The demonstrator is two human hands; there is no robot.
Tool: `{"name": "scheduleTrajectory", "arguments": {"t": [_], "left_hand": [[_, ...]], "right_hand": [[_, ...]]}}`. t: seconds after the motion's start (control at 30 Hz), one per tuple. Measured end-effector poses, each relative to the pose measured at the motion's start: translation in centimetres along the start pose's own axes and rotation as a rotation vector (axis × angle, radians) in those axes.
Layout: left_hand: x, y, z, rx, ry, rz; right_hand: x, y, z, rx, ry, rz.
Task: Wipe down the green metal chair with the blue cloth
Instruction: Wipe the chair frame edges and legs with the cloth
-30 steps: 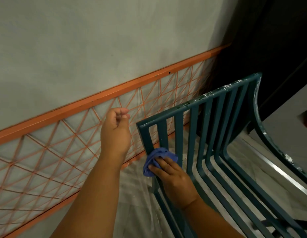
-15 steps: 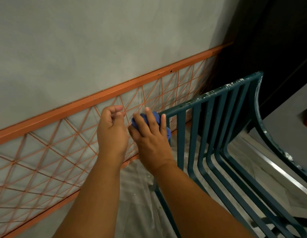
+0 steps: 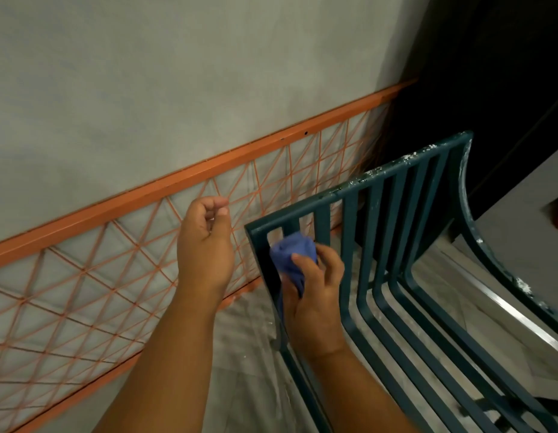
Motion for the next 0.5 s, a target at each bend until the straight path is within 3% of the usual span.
{"name": "scheduleTrajectory", "arguments": {"t": [0.1,0.2,0.27,0.5], "left_hand": [[-0.9,1.3,0.1,-0.073,0.040,0.016],[-1.8,3.0,0.4,-0.143,0.071,0.074],[-2.6,3.9,0.7,-0.176,0.064,0.130],[-5.1,5.1,2.1,-0.206,-0.007,0.223]], "right_hand": [[0.8,-3.2,5.0,0.068,0.041,-0.025],[-2.2,-5.0,8.2,0.142,-0.262,-0.355],[-2.7,-3.9,8.4,0.182,-0.408,-0.442],[-2.0,-3.2,9.9,0.076,-0.369,-0.449]]}}
Point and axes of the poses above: each hand's wrist, its own z-axis towards the middle knuckle, its own x-axis out of the back of the hand, y = z × x, the point moved 9 cm from there along z, towards the middle knuckle, and after that the axes turned 13 degrees about -y, right-handed, at the moved point
